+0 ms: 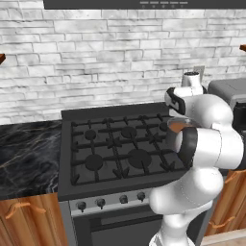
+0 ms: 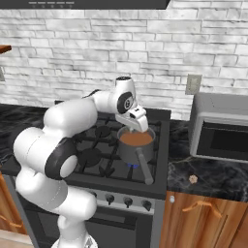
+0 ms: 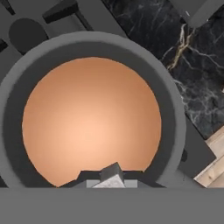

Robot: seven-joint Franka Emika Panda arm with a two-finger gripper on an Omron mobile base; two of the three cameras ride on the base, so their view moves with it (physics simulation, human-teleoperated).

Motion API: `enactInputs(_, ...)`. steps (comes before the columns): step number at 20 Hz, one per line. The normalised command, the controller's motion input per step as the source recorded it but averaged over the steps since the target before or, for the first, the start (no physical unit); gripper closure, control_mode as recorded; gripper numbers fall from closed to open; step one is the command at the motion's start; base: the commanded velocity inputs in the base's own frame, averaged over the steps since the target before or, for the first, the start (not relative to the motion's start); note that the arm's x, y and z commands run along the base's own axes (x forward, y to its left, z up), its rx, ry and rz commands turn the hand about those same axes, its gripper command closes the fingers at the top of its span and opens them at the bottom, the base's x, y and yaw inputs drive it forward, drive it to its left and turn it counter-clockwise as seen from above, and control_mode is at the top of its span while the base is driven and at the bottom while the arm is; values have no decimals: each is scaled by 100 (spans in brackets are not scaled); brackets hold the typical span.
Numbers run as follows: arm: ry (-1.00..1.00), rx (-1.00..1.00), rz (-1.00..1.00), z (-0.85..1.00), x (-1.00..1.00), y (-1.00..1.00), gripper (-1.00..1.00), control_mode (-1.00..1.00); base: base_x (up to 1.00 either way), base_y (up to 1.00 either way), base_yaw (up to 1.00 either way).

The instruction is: Pick up the sugar cube(s) and place them in the saucepan with hot chocolate.

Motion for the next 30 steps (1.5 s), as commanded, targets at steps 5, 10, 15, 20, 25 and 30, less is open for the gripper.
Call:
enactInputs(5,5,13,-6,-18,2,-32,100,-100,0,0,0)
enactInputs(10,1,0,0,-7,0,15,-100,-100,0,0,0)
enactInputs(15,3,0,0,2,4,1,-100,-100,0,0,0)
enactInputs(20,0,0,-1,31,-2,-2,-100,-100,0,0,0)
enactInputs(25,0,-3,-14,47,-66,-79,-100,-100,0,0,0)
enactInputs(30,0,0,-12,23,-92,-100,-100,-100,0,0,0)
